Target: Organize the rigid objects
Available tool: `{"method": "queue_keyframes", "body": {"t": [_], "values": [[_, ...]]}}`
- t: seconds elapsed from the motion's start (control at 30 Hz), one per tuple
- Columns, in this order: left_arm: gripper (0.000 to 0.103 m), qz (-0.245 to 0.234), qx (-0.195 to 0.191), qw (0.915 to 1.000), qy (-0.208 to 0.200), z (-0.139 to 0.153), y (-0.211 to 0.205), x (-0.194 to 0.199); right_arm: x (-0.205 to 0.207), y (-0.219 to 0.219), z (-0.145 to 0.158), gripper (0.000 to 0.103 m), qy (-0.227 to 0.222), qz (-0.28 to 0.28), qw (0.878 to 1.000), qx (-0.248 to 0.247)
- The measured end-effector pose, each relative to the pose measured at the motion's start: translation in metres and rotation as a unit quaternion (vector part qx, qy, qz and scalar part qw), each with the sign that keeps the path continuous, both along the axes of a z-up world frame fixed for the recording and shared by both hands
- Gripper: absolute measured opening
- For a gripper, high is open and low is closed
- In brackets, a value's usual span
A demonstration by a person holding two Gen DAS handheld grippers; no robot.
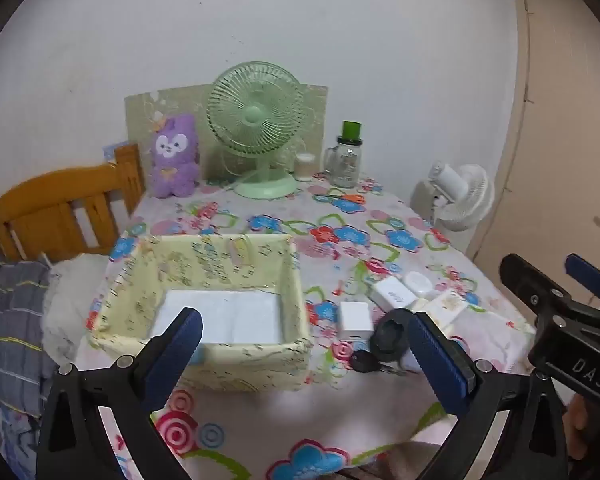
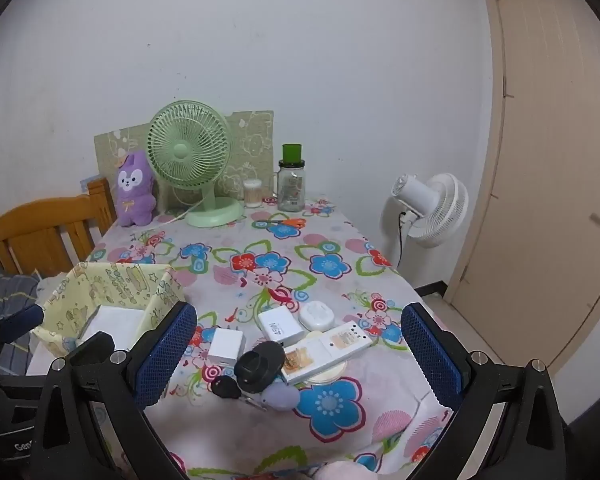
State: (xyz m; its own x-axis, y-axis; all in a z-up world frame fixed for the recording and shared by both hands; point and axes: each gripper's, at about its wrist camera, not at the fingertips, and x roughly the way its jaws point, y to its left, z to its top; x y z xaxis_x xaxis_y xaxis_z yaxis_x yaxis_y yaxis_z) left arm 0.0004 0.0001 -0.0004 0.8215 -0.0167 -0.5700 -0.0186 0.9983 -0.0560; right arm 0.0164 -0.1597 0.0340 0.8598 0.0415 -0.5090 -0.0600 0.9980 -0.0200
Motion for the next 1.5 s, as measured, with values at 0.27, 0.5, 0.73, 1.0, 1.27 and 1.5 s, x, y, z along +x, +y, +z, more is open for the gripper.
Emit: {"method": "queue_keyframes", "body": {"t": [0.27,0.5,0.73,1.0,1.27,1.5], "values": [[0.102,0.023,0.010,0.9997,-0.004,-0.003,-0.018,-0.007,0.001,-0.001,-0.002,0.103,-0.005,0.002,1.000,0.012],[0.100,0.018,-0.014,0.9997,-0.003,0.000,0.004,-0.002,-0.002,-0.003,0.002,0.103,-0.002,0.001,1.000,0.011],[0.100,0.016,-0.013,0.9998,-0.004,0.003,0.004,-0.003,-0.001,-0.003,-0.001,0.103,-0.001,0.004,1.000,0.006],[0.100,0.017,-0.006,0.9998,-0.006,0.005,0.004,-0.001,0.000,-0.003,-0.001,0.103,-0.001,0.003,1.000,0.002],[0.100,0.020,0.007,0.9997,-0.013,0.005,0.002,-0.002,0.001,-0.003,-0.002,0.103,-0.001,0.002,1.000,0.000],[0.099,0.023,0.018,0.9994,-0.020,0.005,-0.001,-0.004,0.002,-0.004,-0.002,0.103,0.000,0.001,1.000,-0.001]]}}
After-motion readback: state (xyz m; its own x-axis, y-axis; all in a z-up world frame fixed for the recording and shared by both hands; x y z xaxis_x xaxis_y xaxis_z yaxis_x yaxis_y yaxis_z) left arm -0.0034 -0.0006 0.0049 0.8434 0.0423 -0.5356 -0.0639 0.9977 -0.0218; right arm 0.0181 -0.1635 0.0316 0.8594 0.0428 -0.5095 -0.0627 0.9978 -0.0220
